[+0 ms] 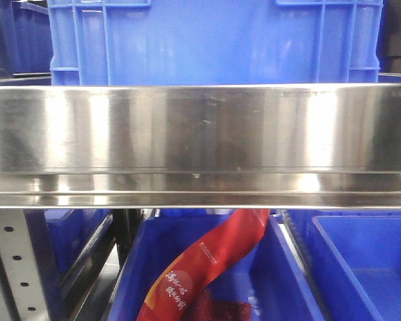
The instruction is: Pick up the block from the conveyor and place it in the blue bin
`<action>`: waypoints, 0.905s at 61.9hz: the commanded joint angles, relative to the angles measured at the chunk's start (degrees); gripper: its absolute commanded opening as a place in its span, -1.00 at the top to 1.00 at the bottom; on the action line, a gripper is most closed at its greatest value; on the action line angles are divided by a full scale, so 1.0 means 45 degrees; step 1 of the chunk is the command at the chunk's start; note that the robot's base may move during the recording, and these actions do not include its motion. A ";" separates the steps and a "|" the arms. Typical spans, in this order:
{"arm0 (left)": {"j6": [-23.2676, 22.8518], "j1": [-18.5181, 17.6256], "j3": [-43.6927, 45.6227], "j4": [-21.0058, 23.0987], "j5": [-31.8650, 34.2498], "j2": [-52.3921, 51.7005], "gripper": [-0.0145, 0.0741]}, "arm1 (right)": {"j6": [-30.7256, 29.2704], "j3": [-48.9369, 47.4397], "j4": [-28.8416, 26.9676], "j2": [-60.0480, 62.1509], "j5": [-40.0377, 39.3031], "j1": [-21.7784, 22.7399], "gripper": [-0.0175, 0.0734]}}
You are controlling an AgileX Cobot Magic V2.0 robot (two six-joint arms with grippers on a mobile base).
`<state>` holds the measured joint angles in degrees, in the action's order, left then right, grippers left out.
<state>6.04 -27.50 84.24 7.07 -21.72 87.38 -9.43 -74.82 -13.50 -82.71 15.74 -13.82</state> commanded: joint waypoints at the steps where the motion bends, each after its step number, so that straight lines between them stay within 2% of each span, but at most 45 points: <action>1: -0.0022 -0.0070 0.0125 0.0115 0.0350 -0.0032 -0.12 | -0.0022 -0.0151 -0.0019 0.0017 -0.0258 -0.0026 -0.46; 8: -0.0022 -0.0037 0.0125 0.0090 0.0360 -0.0308 -0.05 | -0.0022 -0.0151 -0.0043 0.0412 -0.0181 0.0019 -0.32; 13: -0.0022 -0.0009 0.0125 0.0035 0.0133 -0.0731 0.18 | -0.0022 -0.0151 -0.0043 0.0884 0.0082 0.0019 -0.08; 16: -0.0022 0.0100 0.0125 0.0035 -0.0033 -0.1009 0.35 | -0.0022 -0.0151 -0.0043 0.1173 0.0289 0.0019 0.13; 20: -0.0022 0.0301 0.0125 0.0016 -0.0339 -0.1369 0.65 | -0.0022 -0.0151 -0.0043 0.1567 0.0513 0.0019 0.51; 23: -0.0022 0.0503 0.0125 0.0039 -0.0681 -0.1642 0.88 | -0.0022 -0.0151 -0.0043 0.1802 0.0640 0.0019 0.71; 24: -0.0022 0.0560 0.0125 0.0039 -0.0757 -0.1732 0.93 | -0.0022 -0.0151 -0.0043 0.1922 0.0637 0.0019 0.87; 26: -0.0022 0.0718 0.0103 0.0039 -0.0866 -0.1937 0.92 | -0.0022 -0.0125 -0.0043 0.2076 0.0610 0.0019 0.98; 40: -0.0044 0.1865 -0.1262 0.0065 -0.0922 -0.3849 0.92 | -0.0022 0.0638 0.0233 0.3512 0.0763 0.0167 0.97; 56: -0.0196 0.3015 -0.5797 0.0216 0.0407 -0.7309 0.92 | -0.0022 0.4425 0.0250 0.6567 -0.0240 0.2027 0.97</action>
<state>6.04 -15.42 63.70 7.07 -22.97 59.08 -9.43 -59.84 -12.89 -58.52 17.93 -7.56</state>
